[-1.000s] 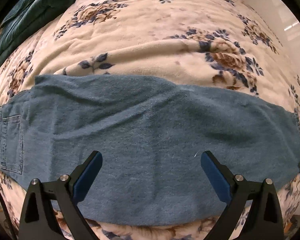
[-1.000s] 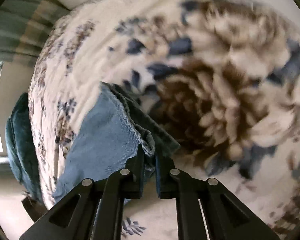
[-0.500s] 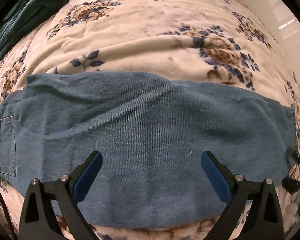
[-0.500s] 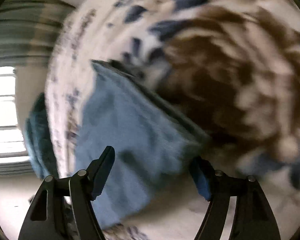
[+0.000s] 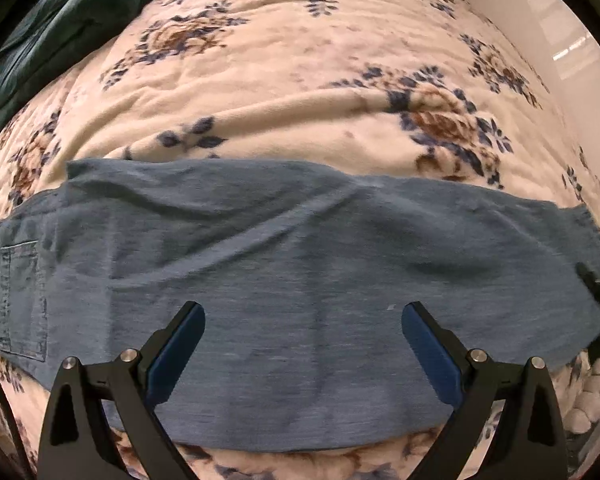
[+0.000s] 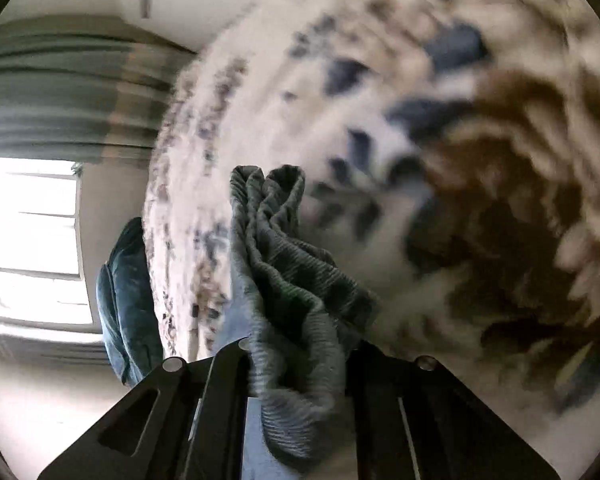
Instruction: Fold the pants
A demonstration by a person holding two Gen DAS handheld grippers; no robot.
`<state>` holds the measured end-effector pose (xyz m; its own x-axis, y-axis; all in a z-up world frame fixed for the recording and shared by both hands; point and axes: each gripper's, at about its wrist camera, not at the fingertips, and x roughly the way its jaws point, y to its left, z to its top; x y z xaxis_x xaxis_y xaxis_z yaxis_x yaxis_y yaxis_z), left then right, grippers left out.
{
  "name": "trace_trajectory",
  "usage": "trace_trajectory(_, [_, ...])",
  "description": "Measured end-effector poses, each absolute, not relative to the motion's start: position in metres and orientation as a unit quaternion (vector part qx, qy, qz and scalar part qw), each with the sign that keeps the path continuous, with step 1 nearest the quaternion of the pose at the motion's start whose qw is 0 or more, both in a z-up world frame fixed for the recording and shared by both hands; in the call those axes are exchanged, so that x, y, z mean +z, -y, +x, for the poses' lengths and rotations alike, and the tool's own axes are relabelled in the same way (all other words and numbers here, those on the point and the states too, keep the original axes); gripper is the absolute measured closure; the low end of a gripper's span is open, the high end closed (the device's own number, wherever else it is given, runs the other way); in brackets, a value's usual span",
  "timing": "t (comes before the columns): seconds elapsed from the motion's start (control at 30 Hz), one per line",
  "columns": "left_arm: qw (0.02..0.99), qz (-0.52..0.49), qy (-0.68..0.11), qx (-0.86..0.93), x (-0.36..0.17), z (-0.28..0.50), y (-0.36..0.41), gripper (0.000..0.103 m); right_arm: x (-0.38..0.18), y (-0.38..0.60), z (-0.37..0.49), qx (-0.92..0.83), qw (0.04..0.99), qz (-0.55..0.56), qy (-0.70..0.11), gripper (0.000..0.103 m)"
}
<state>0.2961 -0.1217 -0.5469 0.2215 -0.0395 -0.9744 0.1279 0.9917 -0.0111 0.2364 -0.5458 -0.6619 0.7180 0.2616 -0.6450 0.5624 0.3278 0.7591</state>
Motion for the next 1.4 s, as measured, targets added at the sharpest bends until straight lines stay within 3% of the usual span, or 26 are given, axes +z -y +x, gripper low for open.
trace_trajectory(0.17, [0.793, 0.012, -0.608, -0.027, -0.529, 0.296, 0.077, 0.002, -0.634, 0.535, 0.253, -0.096, 0.743, 0.554, -0.364, 0.091])
trace_trajectory(0.4, [0.802, -0.060, -0.593, 0.044, -0.501, 0.285, -0.018, 0.002, -0.537, 0.420, 0.324, -0.091, 0.839, 0.322, -0.429, 0.091])
trace_trajectory(0.53, [0.803, -0.091, -0.584, 0.082, -0.490, 0.275, -0.073, 0.002, -0.513, 0.327, 0.353, -0.061, 0.855, 0.247, -0.453, 0.091])
trace_trajectory(0.67, [0.797, -0.110, -0.583, 0.111, -0.482, 0.262, -0.130, 0.002, -0.523, 0.219, 0.387, -0.019, 0.851, 0.196, -0.487, 0.091])
trace_trajectory(0.9, [0.789, -0.105, -0.583, 0.162, -0.475, 0.240, -0.220, 0.002, -0.596, 0.007, 0.389, 0.041, 0.828, 0.040, -0.558, 0.091])
trace_trajectory(1.0, [0.786, -0.112, -0.582, 0.177, -0.478, 0.236, -0.249, 0.002, -0.629, -0.034, 0.383, 0.047, 0.814, -0.004, -0.579, 0.091])
trace_trajectory(1.1, [0.786, -0.120, -0.578, 0.182, -0.480, 0.237, -0.262, 0.002, -0.646, -0.046, 0.385, 0.058, 0.797, -0.029, -0.601, 0.077])
trace_trajectory(1.13, [0.785, -0.128, -0.579, 0.178, -0.481, 0.239, -0.263, 0.002, -0.645, -0.045, 0.383, 0.081, 0.789, -0.018, -0.609, 0.062])
trace_trajectory(1.17, [0.784, -0.134, -0.580, 0.173, -0.481, 0.241, -0.262, 0.002, -0.641, -0.040, 0.382, 0.103, 0.781, 0.003, -0.616, 0.036])
trace_trajectory(1.23, [0.784, -0.154, -0.582, 0.154, -0.479, 0.249, -0.254, 0.002, -0.622, -0.021, 0.375, 0.158, 0.765, 0.086, -0.619, 0.016])
trace_trajectory(1.4, [0.773, -0.206, -0.595, 0.077, -0.481, 0.276, -0.214, 0.002, -0.570, 0.068, 0.347, 0.119, 0.766, 0.214, -0.594, 0.016])
